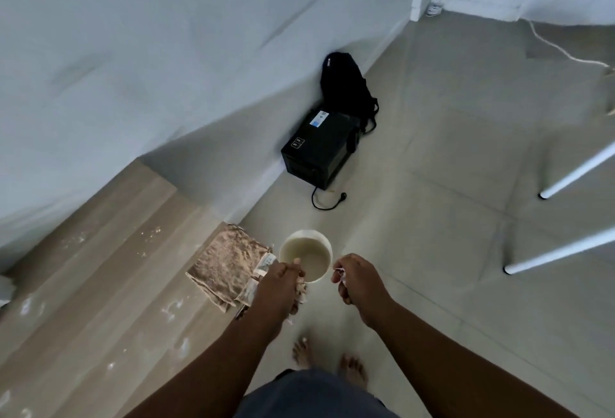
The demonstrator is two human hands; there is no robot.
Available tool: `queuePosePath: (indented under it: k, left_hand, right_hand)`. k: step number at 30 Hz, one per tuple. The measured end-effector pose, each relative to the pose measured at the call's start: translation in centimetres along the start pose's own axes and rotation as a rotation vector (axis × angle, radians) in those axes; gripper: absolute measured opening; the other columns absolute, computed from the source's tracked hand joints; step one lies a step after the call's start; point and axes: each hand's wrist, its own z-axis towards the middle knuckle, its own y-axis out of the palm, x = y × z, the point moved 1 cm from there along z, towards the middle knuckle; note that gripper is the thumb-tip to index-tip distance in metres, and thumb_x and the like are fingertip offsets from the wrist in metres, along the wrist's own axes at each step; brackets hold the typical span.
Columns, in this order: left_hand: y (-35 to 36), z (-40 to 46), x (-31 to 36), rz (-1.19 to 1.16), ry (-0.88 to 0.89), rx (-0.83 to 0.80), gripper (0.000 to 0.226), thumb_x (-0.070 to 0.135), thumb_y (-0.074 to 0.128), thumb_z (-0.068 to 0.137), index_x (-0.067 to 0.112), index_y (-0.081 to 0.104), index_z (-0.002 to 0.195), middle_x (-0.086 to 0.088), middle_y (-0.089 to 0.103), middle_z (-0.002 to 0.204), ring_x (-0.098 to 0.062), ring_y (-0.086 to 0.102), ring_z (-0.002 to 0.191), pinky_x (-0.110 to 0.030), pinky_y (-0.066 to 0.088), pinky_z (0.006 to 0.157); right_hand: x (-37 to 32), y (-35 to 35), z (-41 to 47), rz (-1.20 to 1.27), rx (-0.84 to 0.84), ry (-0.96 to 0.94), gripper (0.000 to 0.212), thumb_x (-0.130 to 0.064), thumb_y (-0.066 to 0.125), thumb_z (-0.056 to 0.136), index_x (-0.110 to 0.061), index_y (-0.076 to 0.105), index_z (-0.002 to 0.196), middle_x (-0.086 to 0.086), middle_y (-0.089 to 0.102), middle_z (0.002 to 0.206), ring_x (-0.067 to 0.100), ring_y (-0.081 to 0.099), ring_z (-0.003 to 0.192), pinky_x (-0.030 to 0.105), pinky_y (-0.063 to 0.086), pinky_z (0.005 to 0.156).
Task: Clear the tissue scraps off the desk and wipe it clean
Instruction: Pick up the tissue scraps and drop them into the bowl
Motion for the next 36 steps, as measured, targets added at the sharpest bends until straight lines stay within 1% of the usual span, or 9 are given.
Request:
queuePosePath:
  k: [3, 6, 8, 13, 17, 20, 26, 30, 36]
  left_hand:
    - [1.0, 0.7, -0.1, -0.028, -0.018, -0.023, 0.035, 0.041, 0.054, 0.105, 0.010, 0.066, 0.095, -0.006, 0.061, 0.065, -0.016, 0.054, 0.050, -0.022, 0.037, 0.043]
    - [2.1, 1.5, 0.1, -0.010, -0.027, -0.032, 0.033, 0.040, 0.054, 0.104, 0.013, 0.068, 0.089, 0.001, 0.063, 0.056, -0.010, 0.056, 0.044, -0.020, 0.038, 0.039]
    - [2.8, 2.2, 0.3, -0.036, -0.044, -0.058, 0.034, 0.040, 0.054, 0.105, 0.012, 0.069, 0.091, 0.003, 0.063, 0.055, -0.011, 0.056, 0.045, -0.022, 0.039, 0.041]
    - [3.7, 4.7, 1.2, -0.065, -0.078, -0.140, 0.036, 0.040, 0.052, 0.106, 0.006, 0.065, 0.103, -0.003, 0.061, 0.068, -0.011, 0.055, 0.046, -0.022, 0.036, 0.044]
    - [3.3, 7.0, 2.2, -0.066, -0.090, -0.160, 0.038, 0.044, 0.052, 0.105, 0.009, 0.067, 0.104, -0.004, 0.064, 0.071, -0.004, 0.058, 0.041, -0.017, 0.038, 0.039]
    - [2.7, 8.9, 2.9, -0.102, -0.105, -0.171, 0.037, 0.045, 0.054, 0.104, 0.011, 0.068, 0.101, -0.004, 0.066, 0.070, -0.005, 0.058, 0.042, -0.019, 0.040, 0.040]
    - [1.3, 12.1, 3.9, -0.153, -0.090, -0.156, 0.027, 0.048, 0.055, 0.103, 0.026, 0.065, 0.091, 0.000, 0.069, 0.074, -0.005, 0.062, 0.046, -0.022, 0.046, 0.044]
    - [0.5, 13.9, 4.4, -0.196, -0.102, -0.138, 0.027, 0.049, 0.054, 0.103, 0.026, 0.064, 0.092, -0.004, 0.070, 0.085, -0.017, 0.064, 0.065, -0.026, 0.049, 0.051]
    - [0.8, 16.4, 4.4, -0.298, -0.184, -0.036, 0.022, 0.042, 0.055, 0.104, 0.024, 0.064, 0.096, 0.004, 0.071, 0.071, -0.013, 0.062, 0.057, -0.023, 0.048, 0.048]
  right_hand:
    - [-0.4, -0.8, -0.1, 0.017, 0.017, 0.008, 0.025, -0.022, 0.050, 0.091, 0.001, 0.060, 0.094, 0.007, 0.068, 0.070, 0.017, 0.045, 0.045, 0.022, 0.030, 0.043]
    - [-1.0, -1.6, -0.1, 0.022, 0.029, 0.021, 0.022, -0.021, 0.050, 0.093, -0.003, 0.062, 0.093, 0.005, 0.067, 0.068, 0.015, 0.044, 0.044, 0.022, 0.030, 0.043]
    - [-1.3, -2.1, 0.1, 0.007, 0.044, 0.026, 0.021, -0.022, 0.050, 0.095, -0.005, 0.063, 0.093, 0.004, 0.067, 0.068, 0.015, 0.045, 0.044, 0.023, 0.030, 0.042]
    - [-2.3, -2.3, 1.7, -0.004, 0.086, 0.048, 0.020, -0.023, 0.050, 0.097, -0.008, 0.064, 0.092, 0.003, 0.066, 0.068, 0.015, 0.044, 0.044, 0.023, 0.030, 0.044]
    - [-3.5, -1.3, 3.5, -0.043, 0.100, 0.075, 0.021, -0.024, 0.050, 0.098, -0.009, 0.064, 0.092, 0.004, 0.066, 0.071, 0.015, 0.044, 0.045, 0.023, 0.031, 0.044]
    - [-4.7, 0.1, 5.2, -0.076, 0.093, 0.083, 0.022, -0.026, 0.050, 0.098, -0.010, 0.064, 0.093, 0.004, 0.066, 0.073, 0.014, 0.046, 0.046, 0.025, 0.032, 0.044]
    - [-7.0, 2.7, 8.4, -0.117, 0.086, 0.072, 0.019, -0.025, 0.052, 0.096, -0.011, 0.064, 0.094, 0.004, 0.067, 0.073, 0.015, 0.048, 0.047, 0.024, 0.033, 0.044]
    - [-8.2, 4.1, 10.2, -0.131, 0.062, 0.088, 0.017, -0.023, 0.052, 0.095, -0.010, 0.063, 0.094, 0.005, 0.066, 0.074, 0.015, 0.047, 0.047, 0.023, 0.032, 0.045]
    - [-9.7, 5.2, 14.1, -0.230, -0.023, 0.136, 0.016, -0.020, 0.049, 0.098, -0.010, 0.061, 0.101, 0.005, 0.067, 0.076, 0.014, 0.047, 0.045, 0.026, 0.030, 0.043]
